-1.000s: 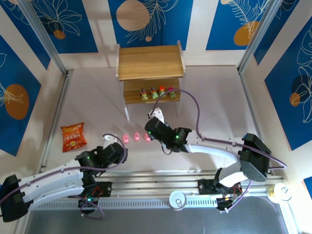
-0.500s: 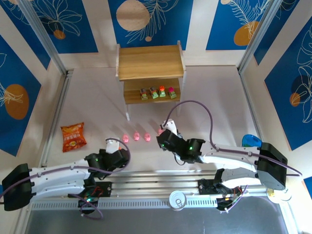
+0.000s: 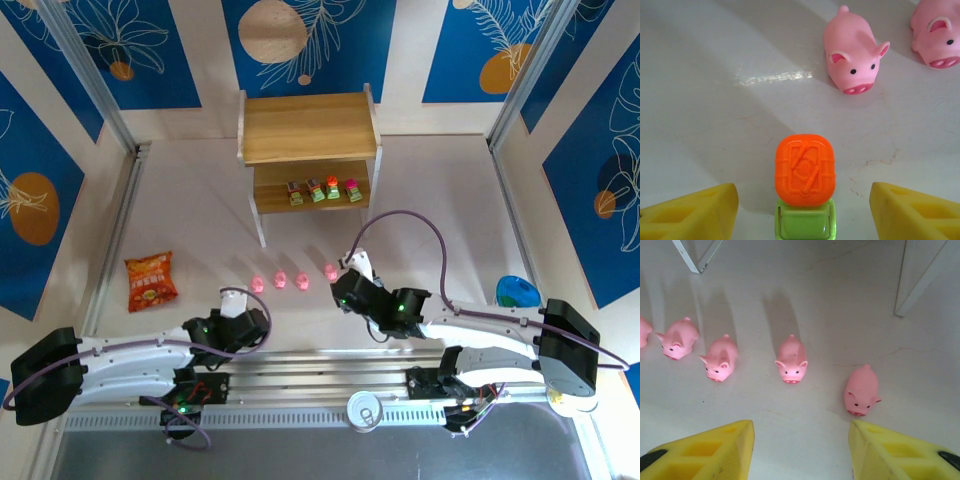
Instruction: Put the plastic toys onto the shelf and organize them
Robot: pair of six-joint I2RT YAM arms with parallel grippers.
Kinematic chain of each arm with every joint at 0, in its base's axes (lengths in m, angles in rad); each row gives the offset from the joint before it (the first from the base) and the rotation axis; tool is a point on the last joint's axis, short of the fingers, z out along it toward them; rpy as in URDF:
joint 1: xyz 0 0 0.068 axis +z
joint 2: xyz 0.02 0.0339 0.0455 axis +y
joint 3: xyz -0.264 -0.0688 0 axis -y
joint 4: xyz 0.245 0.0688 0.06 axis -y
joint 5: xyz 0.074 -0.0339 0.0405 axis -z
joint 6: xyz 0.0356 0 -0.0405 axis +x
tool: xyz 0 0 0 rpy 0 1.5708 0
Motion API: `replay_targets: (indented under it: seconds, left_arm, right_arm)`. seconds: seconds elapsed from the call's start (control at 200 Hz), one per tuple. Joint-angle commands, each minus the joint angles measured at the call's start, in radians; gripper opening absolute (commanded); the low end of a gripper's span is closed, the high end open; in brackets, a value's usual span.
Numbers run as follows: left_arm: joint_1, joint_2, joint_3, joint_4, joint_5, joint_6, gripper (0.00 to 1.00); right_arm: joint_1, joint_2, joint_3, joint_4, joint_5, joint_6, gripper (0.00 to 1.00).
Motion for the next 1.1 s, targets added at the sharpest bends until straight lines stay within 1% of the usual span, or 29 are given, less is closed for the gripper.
replay_targets:
  seconds: [0.0,0.34,0.5,0.785,0.885,1.03,1.095]
  left_arm:
    - [-0.009,-0.008,-0.021,0.014,0.006,-0.025,0.67]
    - [-0.010,-0.033,-0.056,0.018,0.016,-0.018,0.58]
    - [-0.010,-0.018,-0.058,0.053,0.026,-0.001,0.49]
    - [-0.010,0.033,-0.052,0.090,0.032,0.011,0.48]
    - [-0.010,0.035,-0.054,0.097,0.026,0.011,0.46]
    - [-0.011,0.033,-0.053,0.096,0.022,0.008,0.36]
    - [-0.010,0.032,-0.052,0.096,0.023,0.009,0.33]
  right_arm:
    - [-0.007,-0.019,-0.015,-0.011,-0.002,0.019,0.52]
    - [-0.018,-0.019,-0.014,-0.009,-0.010,0.004,0.48]
    - [-0.028,-0.022,-0.022,-0.001,-0.020,0.000,0.48]
    - [-0.033,-0.038,-0.041,0.001,-0.030,0.010,0.48]
    - [-0.038,-0.051,-0.048,-0.001,-0.031,0.010,0.48]
    - [-0.041,-0.058,-0.054,-0.005,-0.035,0.012,0.48]
    - [-0.043,-0.058,-0.055,-0.005,-0.040,0.010,0.48]
